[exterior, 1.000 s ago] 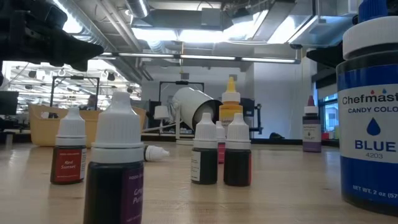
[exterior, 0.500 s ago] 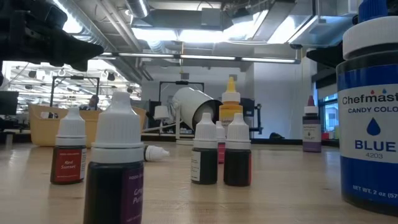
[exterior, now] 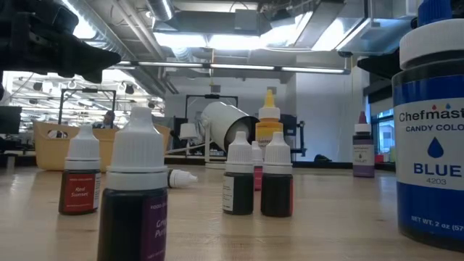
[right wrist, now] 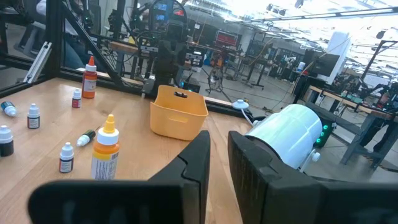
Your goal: Pick & Place food coloring
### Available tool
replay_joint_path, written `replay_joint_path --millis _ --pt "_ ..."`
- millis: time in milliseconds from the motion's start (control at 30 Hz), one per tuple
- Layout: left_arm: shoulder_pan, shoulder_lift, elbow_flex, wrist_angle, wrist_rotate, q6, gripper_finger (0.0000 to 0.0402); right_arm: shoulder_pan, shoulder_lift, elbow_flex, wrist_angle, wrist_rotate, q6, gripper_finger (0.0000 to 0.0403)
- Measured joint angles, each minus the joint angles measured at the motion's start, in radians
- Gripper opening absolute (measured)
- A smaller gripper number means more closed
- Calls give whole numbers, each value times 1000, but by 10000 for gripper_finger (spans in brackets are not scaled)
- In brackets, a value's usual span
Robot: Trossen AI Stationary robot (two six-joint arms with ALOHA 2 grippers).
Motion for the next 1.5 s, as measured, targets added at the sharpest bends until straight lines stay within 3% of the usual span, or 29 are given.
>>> replay_joint_path --millis 933,1233,1500 --pt "0 0 0 0 0 0 15 0 0 0 0 0 5 62" --pt "0 0 0 0 0 0 15 0 0 0 0 0 219 62" --pt "0 0 0 0 0 0 12 0 0 0 1 0 242 62"
